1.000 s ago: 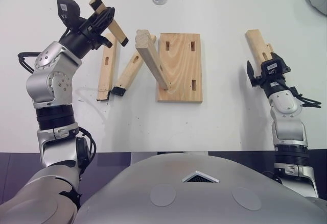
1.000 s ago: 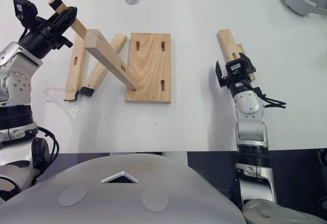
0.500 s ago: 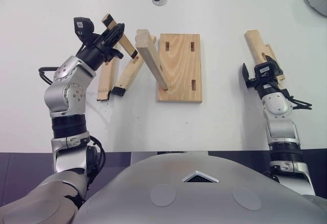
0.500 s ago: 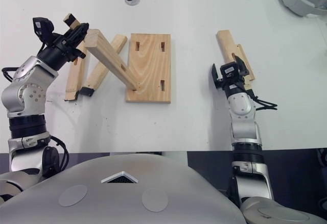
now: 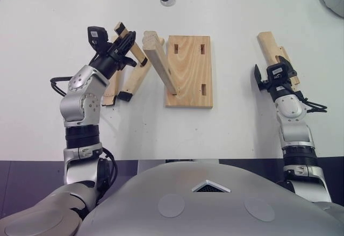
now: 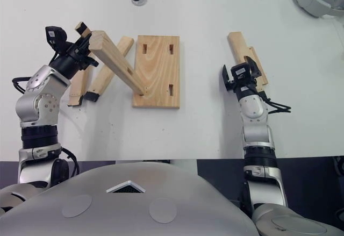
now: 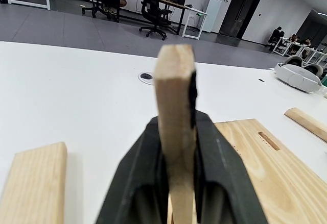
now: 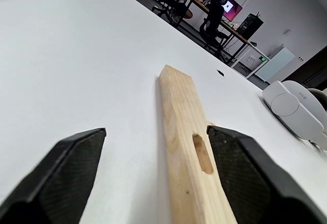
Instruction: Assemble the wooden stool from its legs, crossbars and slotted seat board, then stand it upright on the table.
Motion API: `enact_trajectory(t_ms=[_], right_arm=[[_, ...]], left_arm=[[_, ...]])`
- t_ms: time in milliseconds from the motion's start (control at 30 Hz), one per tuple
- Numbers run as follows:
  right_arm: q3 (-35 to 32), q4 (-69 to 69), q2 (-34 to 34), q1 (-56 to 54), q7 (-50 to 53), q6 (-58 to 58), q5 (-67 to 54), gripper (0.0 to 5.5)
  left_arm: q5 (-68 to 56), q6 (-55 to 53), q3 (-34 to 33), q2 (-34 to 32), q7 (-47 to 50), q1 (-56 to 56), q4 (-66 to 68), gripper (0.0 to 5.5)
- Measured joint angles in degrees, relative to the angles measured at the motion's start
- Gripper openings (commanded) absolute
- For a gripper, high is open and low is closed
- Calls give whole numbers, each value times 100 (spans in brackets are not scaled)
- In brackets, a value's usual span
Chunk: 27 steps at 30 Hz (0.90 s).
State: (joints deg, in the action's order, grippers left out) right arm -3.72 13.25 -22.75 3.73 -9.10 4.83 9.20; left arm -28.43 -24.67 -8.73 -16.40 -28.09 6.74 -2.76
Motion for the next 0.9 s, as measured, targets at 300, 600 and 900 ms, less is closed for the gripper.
enact_trajectory(t_ms=[300,600,900], right_arm=[[-9,5,-36,65,59,39,5,370],[-9,10,-87,82,66,43,3,370],[-12,16,-128,99,4,31,-4,370]], left_arm=[[157,176,-1,24,145,-308,-235,39],[885,845,552,-363,-178,-383,-185,39],[834,1132,526,-402,-446,-553,89,39]])
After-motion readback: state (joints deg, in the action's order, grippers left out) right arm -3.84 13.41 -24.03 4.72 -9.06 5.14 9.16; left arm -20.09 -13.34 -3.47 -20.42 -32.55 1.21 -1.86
